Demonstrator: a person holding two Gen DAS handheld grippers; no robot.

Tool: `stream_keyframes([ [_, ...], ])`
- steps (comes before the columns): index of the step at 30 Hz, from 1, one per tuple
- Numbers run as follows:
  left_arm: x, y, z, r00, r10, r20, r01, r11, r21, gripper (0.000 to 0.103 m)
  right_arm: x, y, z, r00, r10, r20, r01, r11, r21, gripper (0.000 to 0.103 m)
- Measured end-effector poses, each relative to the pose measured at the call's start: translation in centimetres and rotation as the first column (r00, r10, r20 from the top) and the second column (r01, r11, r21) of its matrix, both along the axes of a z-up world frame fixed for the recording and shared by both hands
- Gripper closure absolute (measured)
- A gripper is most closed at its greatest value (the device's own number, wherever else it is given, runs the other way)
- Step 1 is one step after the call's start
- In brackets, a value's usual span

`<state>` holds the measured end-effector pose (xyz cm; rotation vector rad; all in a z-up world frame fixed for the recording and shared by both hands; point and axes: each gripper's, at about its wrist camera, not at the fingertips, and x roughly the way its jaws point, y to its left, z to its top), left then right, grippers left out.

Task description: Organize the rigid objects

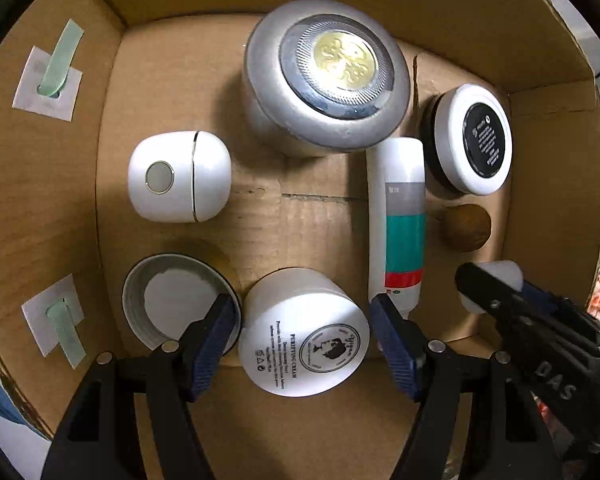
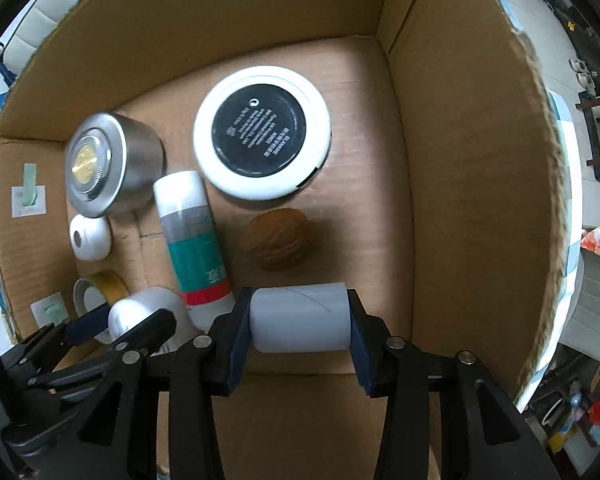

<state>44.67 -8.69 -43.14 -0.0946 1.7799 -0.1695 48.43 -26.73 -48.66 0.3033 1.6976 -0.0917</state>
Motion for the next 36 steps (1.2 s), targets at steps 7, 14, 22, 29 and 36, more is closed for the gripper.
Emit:
stream_keyframes([
  [7,1.1,2.0,0.6,0.999,0.054,-0.003,-0.054,0.998,-0.023,0.035,0.5,0.7,-1.3,1.000,0.015,-0.008,-0.015,1.000,0.011,0.056],
  [14,1.9,3.6,3.9,0.996,0.063,0.063,-0.063,0.998,-0.006,0.034,0.6,1.0,-0.8,0.999,0.024,0.023,-0.024,1.000,0.000,0.031],
  [22,2.0,3.9,8.5,0.984,0.041,0.174,-0.040,0.999,-0.004,0.027,0.2,2.1,1.8,0.998,0.037,0.053,-0.036,0.999,-0.020,0.031],
  [29,0.5,4.6,13.0,0.956,0.046,0.291,-0.050,0.999,0.008,0.013,-1.9,2.3,5.9,0.991,0.061,0.122,-0.055,0.997,-0.052,0.022],
  [36,-2.5,5.4,15.2,0.933,0.068,0.353,-0.067,0.998,-0.015,0.012,-4.8,1.3,9.4,0.981,0.058,0.183,-0.044,0.996,-0.077,0.007],
])
